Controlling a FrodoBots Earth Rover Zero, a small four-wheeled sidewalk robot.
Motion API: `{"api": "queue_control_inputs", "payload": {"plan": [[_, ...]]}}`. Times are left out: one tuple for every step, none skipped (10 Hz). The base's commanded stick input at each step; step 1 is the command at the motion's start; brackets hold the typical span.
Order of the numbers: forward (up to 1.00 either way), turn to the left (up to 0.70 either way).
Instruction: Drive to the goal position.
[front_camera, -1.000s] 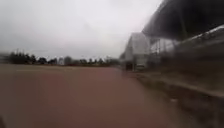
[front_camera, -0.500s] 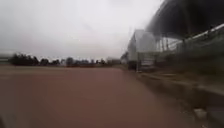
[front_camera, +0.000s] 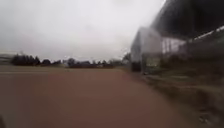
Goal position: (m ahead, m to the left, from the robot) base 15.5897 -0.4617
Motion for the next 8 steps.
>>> {"api": "queue_control_inputs", "payload": {"plan": [[1.00,0.00],[1.00,0.00],[1.00,0.00],[1.00,0.00],[1.00,0.00],[1.00,0.00],[1.00,0.00],[1.00,0.00]]}}
